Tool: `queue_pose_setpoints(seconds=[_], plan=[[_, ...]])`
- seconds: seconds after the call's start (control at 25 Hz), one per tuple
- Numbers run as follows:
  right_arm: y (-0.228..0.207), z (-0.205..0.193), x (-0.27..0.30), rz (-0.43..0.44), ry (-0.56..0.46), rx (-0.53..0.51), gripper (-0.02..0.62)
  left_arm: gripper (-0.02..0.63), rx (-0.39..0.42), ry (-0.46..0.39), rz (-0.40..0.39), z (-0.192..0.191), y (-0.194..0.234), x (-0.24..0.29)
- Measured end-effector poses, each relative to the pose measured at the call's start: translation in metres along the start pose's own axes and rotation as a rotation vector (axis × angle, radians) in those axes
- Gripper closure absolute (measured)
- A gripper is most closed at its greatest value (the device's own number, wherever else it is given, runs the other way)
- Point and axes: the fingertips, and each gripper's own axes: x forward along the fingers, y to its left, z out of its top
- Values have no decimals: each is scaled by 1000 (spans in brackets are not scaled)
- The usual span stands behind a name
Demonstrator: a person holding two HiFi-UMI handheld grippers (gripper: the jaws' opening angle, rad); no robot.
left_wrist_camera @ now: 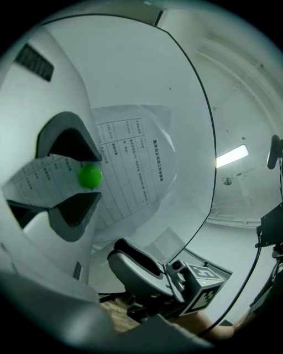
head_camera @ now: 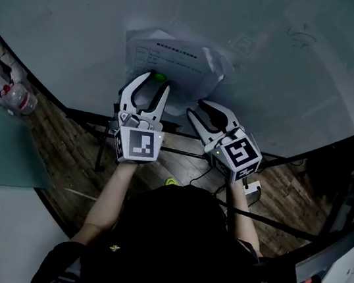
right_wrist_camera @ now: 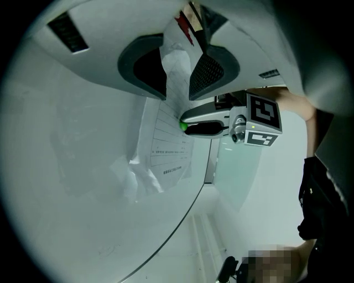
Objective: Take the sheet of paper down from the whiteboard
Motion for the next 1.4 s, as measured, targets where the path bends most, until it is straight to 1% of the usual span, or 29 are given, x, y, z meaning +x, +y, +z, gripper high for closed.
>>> queue_pose_setpoints(seconds=[0.2,0.36,0.68,0.76,1.08,1.28,1.4], plan=[[-8,1,-3,-18,-6,16,456,419,8,7,34,-1,0,1],[-15,1,-4,-37,-5,25,456,440,23,9,54,0,3,1],[-20,-1,-4,-39,-2,37,456,445,55,10,66,0,3,1],[-22,-1,-5,-44,-6,45,456,459,61,10,71,-1,4,1],[-32,2,-7,-71,-32,75,456,462,66,11,65,-1,4,1],[-34,4,-8,-56,-60,130,456,462,66,11,62,0,5,0],[-35,7,-6,-42,-68,126,456,462,64,12,61,0,5,1]])
